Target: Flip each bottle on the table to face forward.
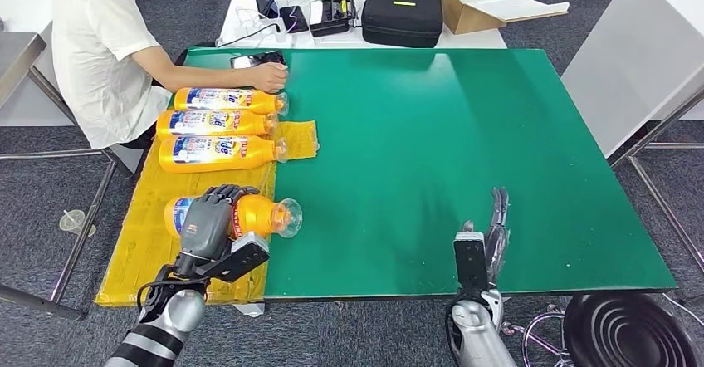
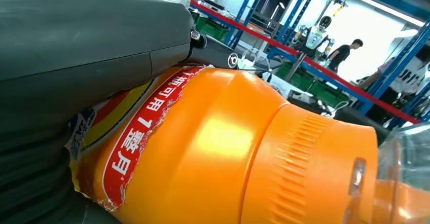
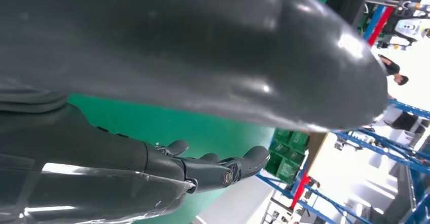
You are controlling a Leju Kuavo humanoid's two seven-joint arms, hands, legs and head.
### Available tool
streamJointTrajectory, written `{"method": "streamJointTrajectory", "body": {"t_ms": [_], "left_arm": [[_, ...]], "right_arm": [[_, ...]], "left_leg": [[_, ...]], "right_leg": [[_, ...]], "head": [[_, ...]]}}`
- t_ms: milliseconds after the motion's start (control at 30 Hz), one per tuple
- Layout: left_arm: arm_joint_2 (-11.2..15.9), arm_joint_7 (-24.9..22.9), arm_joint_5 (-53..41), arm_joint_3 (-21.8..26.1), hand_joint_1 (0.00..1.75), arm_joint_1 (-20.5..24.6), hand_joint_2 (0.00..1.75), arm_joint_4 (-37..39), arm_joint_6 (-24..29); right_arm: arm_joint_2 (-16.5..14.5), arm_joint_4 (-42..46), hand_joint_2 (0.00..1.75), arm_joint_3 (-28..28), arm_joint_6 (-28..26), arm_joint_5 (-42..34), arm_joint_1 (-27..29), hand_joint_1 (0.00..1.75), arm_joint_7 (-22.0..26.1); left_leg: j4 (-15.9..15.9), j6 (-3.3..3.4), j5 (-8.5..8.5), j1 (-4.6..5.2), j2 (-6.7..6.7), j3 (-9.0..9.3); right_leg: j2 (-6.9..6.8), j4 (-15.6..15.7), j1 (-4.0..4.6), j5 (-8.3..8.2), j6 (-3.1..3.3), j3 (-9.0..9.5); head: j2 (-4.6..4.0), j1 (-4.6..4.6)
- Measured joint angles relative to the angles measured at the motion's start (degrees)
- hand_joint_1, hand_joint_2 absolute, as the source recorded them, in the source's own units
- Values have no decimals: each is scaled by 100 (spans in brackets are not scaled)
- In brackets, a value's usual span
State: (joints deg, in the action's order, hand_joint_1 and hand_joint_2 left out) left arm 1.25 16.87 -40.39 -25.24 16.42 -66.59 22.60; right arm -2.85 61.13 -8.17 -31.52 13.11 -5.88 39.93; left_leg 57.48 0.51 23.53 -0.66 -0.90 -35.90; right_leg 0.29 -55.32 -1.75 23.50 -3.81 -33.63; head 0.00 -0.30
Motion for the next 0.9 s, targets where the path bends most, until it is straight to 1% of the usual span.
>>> {"method": "streamJointTrajectory", "body": {"t_ms": [100,167,267,367,400,433,467,500,600,633,700,767,867,900], "left_arm": [[41,-102,-183,-2,175,72,175,122,-18],[68,-265,-494,-9,175,211,175,343,-155],[95,-420,-952,-24,175,563,175,939,-502],[95,-493,-1212,-36,175,945,175,1593,-644],[90,-524,-1249,-37,172,1058,175,1791,-676],[79,-555,-1268,-37,164,1166,175,1977,-715],[63,-581,-1274,-37,153,1267,175,2152,-764],[40,-599,-1263,-37,136,1369,175,2316,-826],[-37,-556,-1088,-26,65,1649,175,2752,-1087],[-56,-499,-1000,-15,44,1725,175,2872,-1187],[-80,-386,-877,2,23,1844,175,3061,-1329],[-103,-331,-844,5,11,1909,175,3204,-1415],[-151,-320,-832,6,0,1929,175,3364,-1531],[-162,-321,-830,6,0,1930,175,3389,-1552]], "right_arm": [[-2,53,0,27,52,5,14,0,0],[-11,74,0,29,173,15,10,0,0],[-44,78,0,17,355,53,-17,0,0],[-75,65,0,-15,453,77,-76,0,0],[-82,57,0,-32,478,75,-98,0,0],[-87,47,0,-49,497,67,-119,0,0],[-95,34,0,-63,515,55,-139,0,0],[-104,20,0,-74,531,38,-160,0,0],[-131,-32,0,-104,608,-32,-230,0,0],[-136,-47,0,-118,637,-66,-246,0,0],[-137,-71,0,-140,680,-141,-261,0,0],[-137,-89,0,-160,703,-197,-270,0,0],[-137,-111,0,-176,713,-233,-279,0,0],[-137,-115,0,-176,715,-237,-280,0,0]], "left_leg": [[0,0,0,1,-2,-2],[0,0,1,1,-3,-2],[0,-1,-1,1,-2,-2],[0,-4,-6,-1,-1,-1],[0,-5,-8,-1,-2,-1],[0,-5,-8,-1,-2,-1],[1,-5,-8,-1,-3,-1],[1,-5,-8,0,-4,-1],[0,-5,-7,1,-5,0],[0,-5,-7,1,-6,1],[0,-5,-7,1,-12,3],[0,-5,-7,1,-16,5],[0,-5,-8,1,-15,7],[0,-5,-8,1,-15,7]], "right_leg": [[-1,0,-1,0,0,-1],[-2,0,-1,0,0,-1],[-1,0,0,-1,0,-1],[-1,-4,1,-3,0,-1],[-1,-6,1,-3,0,-1],[-1,-6,1,-3,0,-1],[-2,-6,1,-3,0,0],[-2,-6,0,-3,0,1],[-3,-6,-1,-3,0,5],[-4,-6,-1,-2,0,6],[-9,-6,-1,-2,0,8],[-12,-6,-1,-2,0,10],[-11,-6,0,-2,0,11],[-11,-6,0,-2,0,12]], "head": [[0,1],[0,2],[0,0],[0,1],[0,1],[0,1],[0,1],[0,1],[0,1],[0,1],[0,1],[0,2],[0,1],[0,1]]}}
